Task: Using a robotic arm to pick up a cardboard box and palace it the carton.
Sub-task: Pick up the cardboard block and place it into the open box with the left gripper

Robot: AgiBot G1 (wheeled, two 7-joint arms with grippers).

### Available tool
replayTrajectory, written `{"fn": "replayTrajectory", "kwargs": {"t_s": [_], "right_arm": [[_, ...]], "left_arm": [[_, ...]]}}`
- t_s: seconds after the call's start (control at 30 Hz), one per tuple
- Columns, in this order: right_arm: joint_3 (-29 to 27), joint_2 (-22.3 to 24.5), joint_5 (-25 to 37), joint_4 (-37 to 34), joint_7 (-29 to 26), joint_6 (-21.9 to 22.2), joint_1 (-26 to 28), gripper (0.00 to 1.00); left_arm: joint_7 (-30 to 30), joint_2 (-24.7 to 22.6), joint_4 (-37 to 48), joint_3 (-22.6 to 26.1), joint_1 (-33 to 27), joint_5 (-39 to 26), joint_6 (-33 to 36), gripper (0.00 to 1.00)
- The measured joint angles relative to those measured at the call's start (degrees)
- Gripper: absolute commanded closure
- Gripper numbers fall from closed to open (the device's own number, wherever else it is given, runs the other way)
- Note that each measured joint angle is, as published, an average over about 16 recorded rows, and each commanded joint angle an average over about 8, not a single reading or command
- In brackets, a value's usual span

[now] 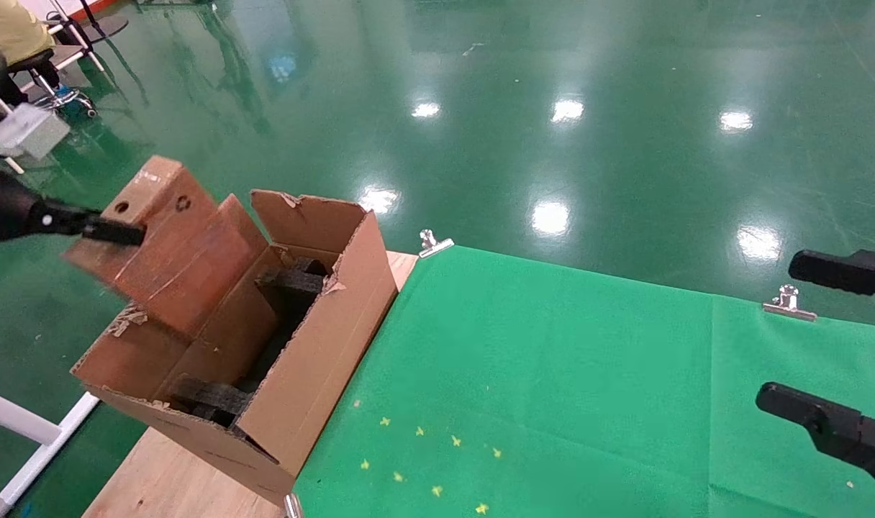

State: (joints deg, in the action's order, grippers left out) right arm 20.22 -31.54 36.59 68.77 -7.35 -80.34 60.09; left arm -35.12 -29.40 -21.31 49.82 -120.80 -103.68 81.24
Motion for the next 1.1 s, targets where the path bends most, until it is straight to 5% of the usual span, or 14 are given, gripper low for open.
{"fn": "replayTrajectory", "kwargs": {"t_s": [1.1], "right_arm": [[0.0,0.0,0.0,0.0,0.0,0.0,0.0,0.00]], "left_arm": [[13.7,-4.6,19.6,-0.9,10.1,2.2,-13.4,1.00]]}}
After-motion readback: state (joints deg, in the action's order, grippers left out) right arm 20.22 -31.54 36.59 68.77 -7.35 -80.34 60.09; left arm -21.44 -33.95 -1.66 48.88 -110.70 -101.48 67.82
